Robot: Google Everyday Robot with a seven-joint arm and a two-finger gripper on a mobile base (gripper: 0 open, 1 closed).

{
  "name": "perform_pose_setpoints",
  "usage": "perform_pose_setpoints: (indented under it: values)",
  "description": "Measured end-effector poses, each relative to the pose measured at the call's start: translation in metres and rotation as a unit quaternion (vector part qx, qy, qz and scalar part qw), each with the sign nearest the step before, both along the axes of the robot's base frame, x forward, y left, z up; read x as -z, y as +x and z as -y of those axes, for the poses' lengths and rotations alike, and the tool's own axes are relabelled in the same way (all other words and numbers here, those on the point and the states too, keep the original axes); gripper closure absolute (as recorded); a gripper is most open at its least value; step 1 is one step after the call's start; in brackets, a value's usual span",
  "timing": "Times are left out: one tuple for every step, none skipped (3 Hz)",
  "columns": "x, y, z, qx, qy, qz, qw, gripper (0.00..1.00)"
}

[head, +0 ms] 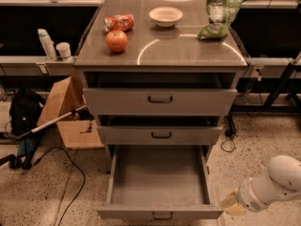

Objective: Close bottom drawer

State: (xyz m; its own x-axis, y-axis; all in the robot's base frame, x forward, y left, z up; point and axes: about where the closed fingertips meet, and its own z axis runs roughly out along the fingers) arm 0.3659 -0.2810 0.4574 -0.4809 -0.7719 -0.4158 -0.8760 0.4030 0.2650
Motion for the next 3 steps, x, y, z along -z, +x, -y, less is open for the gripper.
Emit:
perform_pose_setpoints:
  values:
    - [0.034,0.000,0.009,0.016,-0.010,-0.002,0.9998,1.00]
    - [0.064,0.000,0.013,0.016,-0.016,-0.006,0.9997,1.00]
    - [0.085,0.000,0.013,0.010,-0.025,-0.009,0.9996,1.00]
